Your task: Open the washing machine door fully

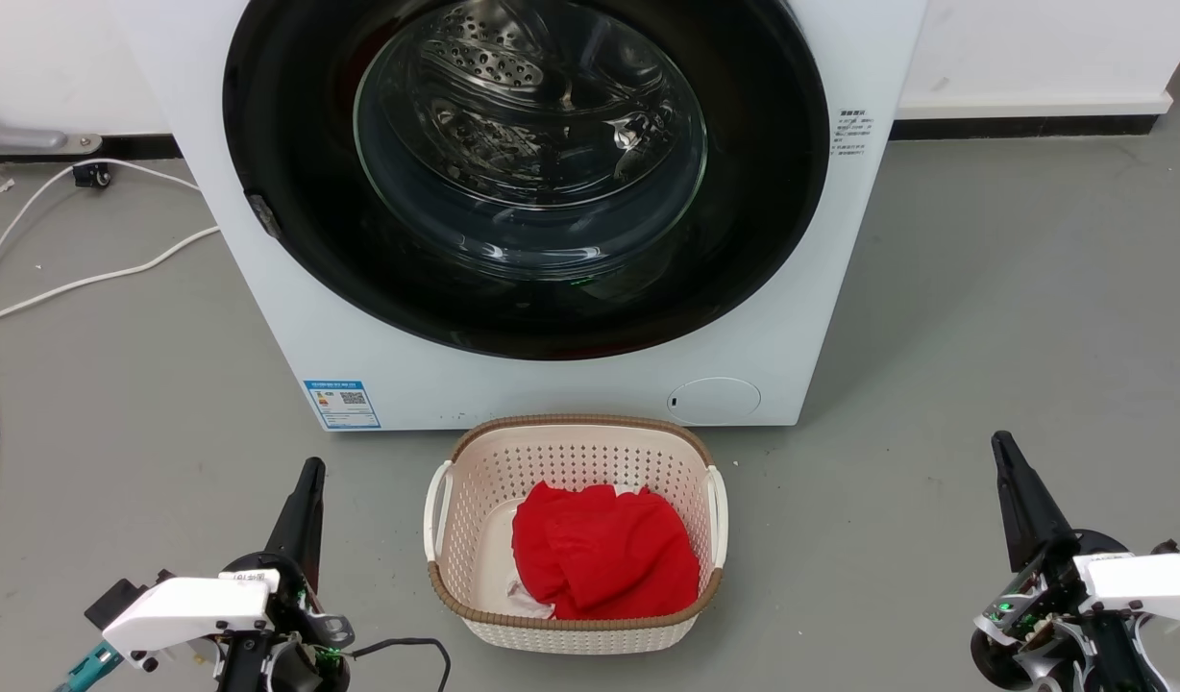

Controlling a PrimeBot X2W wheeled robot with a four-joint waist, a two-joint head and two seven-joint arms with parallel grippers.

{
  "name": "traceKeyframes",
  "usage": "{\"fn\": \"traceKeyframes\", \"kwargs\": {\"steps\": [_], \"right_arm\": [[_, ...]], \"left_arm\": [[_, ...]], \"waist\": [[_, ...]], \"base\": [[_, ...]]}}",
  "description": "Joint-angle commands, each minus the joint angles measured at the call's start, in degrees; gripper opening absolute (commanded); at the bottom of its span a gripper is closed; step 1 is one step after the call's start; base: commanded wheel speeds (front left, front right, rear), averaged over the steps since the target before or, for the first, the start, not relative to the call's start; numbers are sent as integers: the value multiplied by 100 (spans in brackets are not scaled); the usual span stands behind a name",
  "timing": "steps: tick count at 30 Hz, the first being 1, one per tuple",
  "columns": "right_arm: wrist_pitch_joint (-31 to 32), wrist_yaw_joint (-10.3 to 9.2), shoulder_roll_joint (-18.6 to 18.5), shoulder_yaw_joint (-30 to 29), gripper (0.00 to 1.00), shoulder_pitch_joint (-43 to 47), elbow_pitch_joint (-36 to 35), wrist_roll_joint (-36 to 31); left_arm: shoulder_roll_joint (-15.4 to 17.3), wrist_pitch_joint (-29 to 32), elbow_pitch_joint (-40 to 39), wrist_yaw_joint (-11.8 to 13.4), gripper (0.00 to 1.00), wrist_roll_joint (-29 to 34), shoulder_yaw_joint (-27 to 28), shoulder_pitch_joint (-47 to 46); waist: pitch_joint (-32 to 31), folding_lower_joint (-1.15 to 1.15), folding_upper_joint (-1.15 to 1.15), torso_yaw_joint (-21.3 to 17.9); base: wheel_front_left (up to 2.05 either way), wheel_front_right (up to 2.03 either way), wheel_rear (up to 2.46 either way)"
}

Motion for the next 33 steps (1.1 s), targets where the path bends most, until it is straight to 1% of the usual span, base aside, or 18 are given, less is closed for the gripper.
{"fn": "traceKeyframes", "kwargs": {"steps": [1,19,20,22,28,33], "right_arm": [[32,0,10,-13,0,-83,11,-35],[42,0,26,-32,0,-86,11,-59],[25,0,14,-25,100,-1,2,-12],[13,0,20,-21,100,37,41,-11],[-159,0,25,36,100,126,-140,-60],[-305,0,28,74,100,204,-239,-265]], "left_arm": [[-5,18,4,-18,0,32,12,-51],[-14,35,5,-18,0,28,29,-52],[-12,5,0,0,100,34,14,-3],[-22,-16,48,3,100,30,-5,24],[-24,-196,-115,2,100,69,-163,39],[-25,-332,-272,1,100,171,-198,66]], "waist": [[0,0,0,0],[0,0,0,0],[0,0,0,0],[0,0,0,0],[-1,0,0,-2],[-7,0,0,-10]], "base": [[0,0,0],[0,0,0],[0,0,0],[0,0,0],[0,0,0],[0,0,0]]}}
